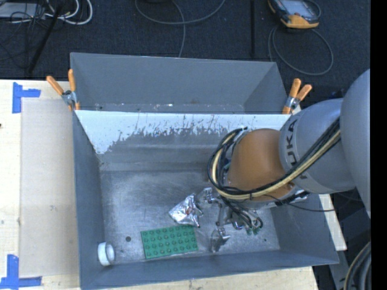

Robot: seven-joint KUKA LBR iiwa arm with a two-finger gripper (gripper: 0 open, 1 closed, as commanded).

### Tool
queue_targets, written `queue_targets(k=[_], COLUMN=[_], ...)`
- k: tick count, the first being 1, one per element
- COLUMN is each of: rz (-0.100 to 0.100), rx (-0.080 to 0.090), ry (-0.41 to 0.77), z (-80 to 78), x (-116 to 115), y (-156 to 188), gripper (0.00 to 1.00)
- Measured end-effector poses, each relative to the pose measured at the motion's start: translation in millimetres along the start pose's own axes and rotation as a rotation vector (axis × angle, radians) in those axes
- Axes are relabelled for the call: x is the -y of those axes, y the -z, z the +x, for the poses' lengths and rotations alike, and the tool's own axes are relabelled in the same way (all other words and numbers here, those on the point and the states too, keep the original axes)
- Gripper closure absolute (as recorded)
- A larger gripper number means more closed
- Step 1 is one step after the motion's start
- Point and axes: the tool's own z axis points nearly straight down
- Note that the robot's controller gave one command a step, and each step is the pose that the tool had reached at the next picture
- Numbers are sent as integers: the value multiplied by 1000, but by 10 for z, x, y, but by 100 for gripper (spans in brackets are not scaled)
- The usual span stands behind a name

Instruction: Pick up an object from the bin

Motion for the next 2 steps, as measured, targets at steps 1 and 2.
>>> queue_targets(k=[1, 2], rz=[-3, 1], rx=[3, 4], ry=[39, 259], z=[-151, -195], x=[-614, -1195], y=[29, 4], gripper=[0, 0])
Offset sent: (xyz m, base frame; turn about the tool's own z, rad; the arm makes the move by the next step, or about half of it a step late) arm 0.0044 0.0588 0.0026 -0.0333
